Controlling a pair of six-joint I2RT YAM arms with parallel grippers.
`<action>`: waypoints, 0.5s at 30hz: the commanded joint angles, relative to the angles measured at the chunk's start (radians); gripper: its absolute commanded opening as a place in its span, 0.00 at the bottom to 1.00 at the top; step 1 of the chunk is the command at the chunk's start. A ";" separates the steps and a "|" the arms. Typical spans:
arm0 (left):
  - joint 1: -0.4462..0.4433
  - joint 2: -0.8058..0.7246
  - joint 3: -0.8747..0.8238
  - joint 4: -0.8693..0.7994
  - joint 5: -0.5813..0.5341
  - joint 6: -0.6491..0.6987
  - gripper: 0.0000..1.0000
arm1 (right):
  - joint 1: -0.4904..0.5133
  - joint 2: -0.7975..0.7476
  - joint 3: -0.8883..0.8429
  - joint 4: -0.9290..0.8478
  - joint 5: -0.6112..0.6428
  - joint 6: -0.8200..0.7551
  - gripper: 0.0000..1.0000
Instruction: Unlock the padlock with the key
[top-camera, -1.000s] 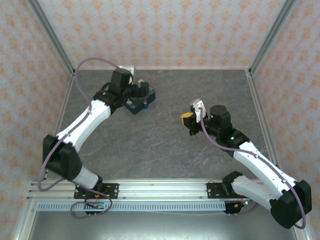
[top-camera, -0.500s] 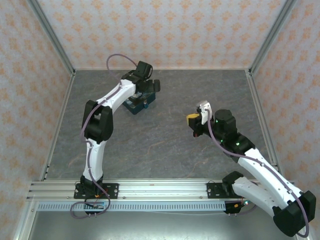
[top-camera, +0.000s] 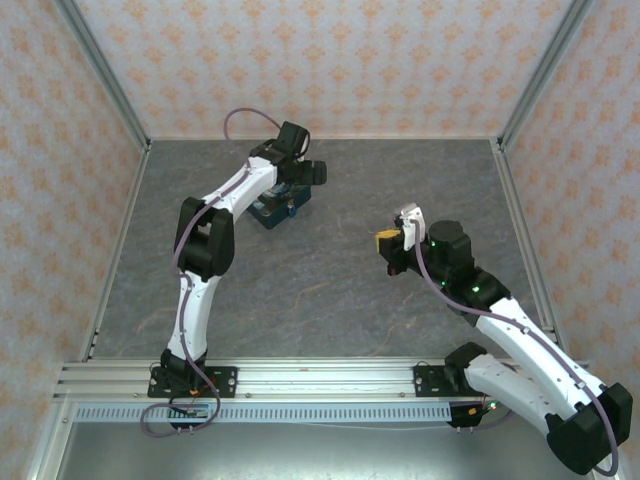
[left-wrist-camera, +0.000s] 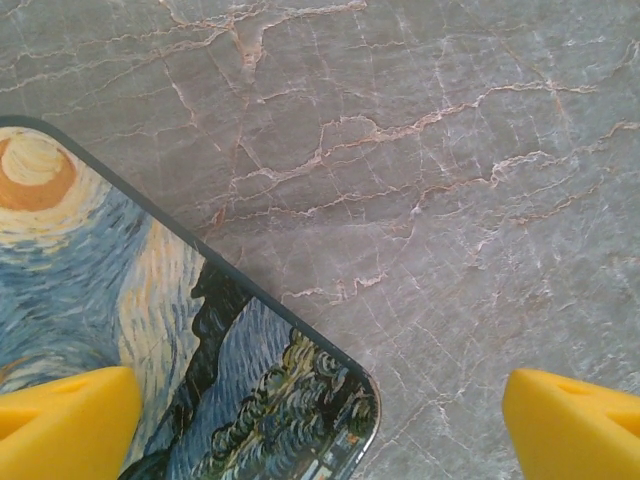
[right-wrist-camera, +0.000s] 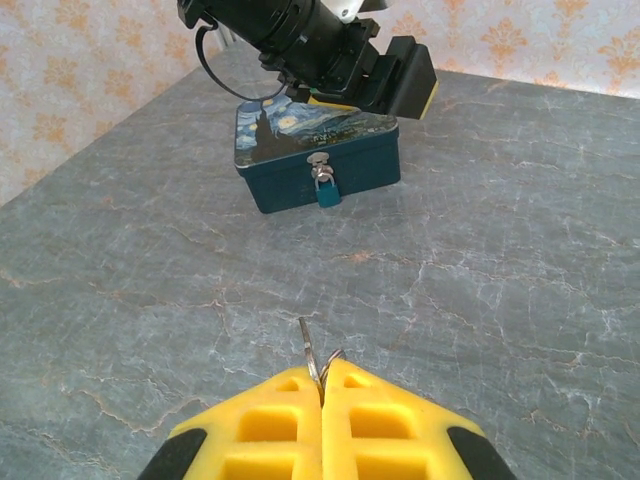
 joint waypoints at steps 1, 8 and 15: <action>-0.018 0.009 -0.017 -0.045 0.035 0.065 0.92 | 0.002 -0.011 -0.002 -0.034 0.040 -0.005 0.00; -0.058 -0.071 -0.159 -0.028 0.076 0.128 0.88 | -0.003 -0.010 0.013 -0.092 0.117 0.004 0.00; -0.130 -0.225 -0.352 0.007 0.119 0.165 0.84 | -0.065 -0.006 -0.051 -0.004 0.063 0.114 0.00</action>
